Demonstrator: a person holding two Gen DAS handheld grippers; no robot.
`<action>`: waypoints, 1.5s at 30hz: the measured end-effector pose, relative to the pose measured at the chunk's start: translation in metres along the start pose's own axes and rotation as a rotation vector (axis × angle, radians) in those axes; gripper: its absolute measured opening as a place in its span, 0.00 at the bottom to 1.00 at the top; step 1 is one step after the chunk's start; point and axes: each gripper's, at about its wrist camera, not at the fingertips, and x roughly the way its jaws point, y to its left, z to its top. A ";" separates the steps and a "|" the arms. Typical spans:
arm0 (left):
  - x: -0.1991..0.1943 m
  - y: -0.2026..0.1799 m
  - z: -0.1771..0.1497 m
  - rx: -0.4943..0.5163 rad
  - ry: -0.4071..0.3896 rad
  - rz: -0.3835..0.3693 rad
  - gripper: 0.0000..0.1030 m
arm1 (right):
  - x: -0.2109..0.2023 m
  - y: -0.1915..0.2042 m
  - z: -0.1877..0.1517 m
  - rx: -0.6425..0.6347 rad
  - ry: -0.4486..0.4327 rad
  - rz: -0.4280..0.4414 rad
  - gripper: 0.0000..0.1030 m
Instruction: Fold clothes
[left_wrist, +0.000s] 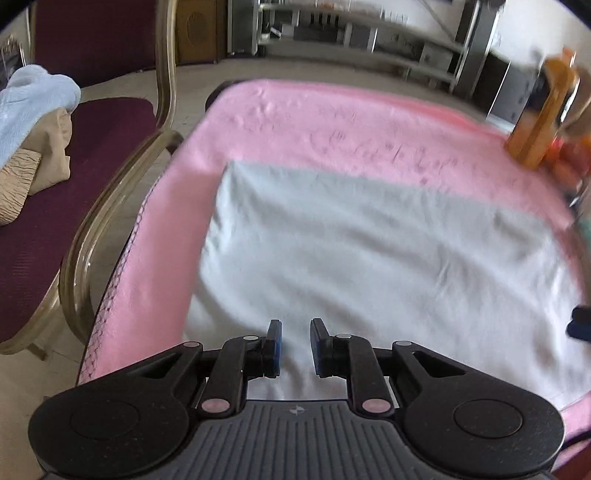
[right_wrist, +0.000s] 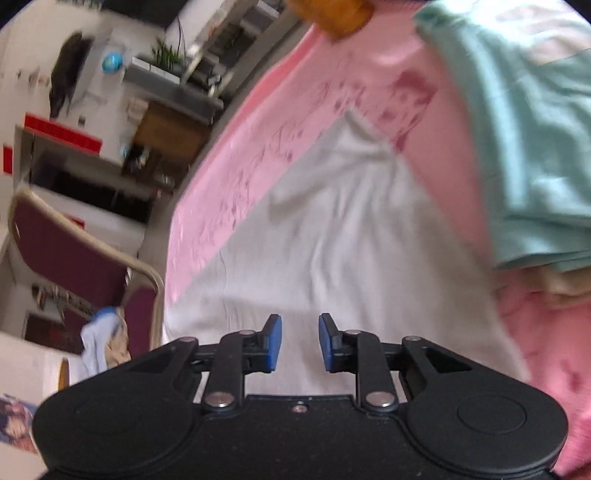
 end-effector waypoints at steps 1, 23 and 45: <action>0.004 -0.001 -0.003 0.015 0.016 0.037 0.21 | 0.003 -0.001 -0.002 -0.003 0.015 -0.016 0.22; -0.050 0.009 -0.033 -0.152 -0.036 0.012 0.23 | -0.069 -0.039 -0.026 0.047 -0.158 -0.177 0.19; -0.030 -0.025 -0.044 0.092 -0.009 0.010 0.32 | -0.066 -0.024 -0.049 -0.081 -0.036 -0.165 0.29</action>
